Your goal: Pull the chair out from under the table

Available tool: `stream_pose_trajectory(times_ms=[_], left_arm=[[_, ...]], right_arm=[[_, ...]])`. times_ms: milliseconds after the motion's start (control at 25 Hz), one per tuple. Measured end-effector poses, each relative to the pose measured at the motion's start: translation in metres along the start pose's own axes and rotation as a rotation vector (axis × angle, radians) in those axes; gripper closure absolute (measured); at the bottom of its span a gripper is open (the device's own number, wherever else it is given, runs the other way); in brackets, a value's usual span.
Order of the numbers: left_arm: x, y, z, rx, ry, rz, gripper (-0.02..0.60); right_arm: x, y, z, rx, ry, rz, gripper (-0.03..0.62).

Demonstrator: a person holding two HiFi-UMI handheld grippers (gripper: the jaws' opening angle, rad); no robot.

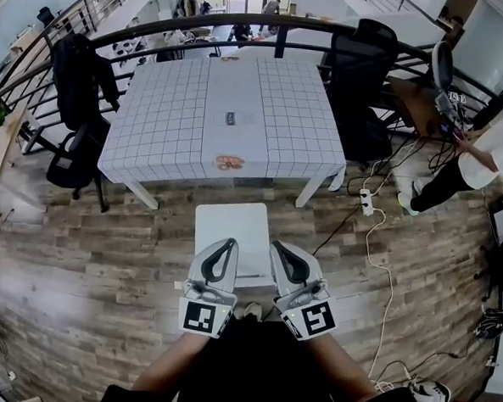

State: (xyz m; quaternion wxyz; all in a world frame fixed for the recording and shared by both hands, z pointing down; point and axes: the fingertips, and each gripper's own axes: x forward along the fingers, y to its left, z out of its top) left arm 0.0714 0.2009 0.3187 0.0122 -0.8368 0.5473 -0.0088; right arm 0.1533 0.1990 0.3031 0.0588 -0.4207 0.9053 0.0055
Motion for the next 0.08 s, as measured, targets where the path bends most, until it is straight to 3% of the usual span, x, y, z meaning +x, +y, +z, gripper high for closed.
stream_pose_trajectory(times_ms=[80], left_arm=[[-0.003, 0.002, 0.027, -0.007, -0.010, 0.006, 0.571]], right_arm=[[0.003, 0.005, 0.026, -0.010, 0.002, 0.007, 0.597]])
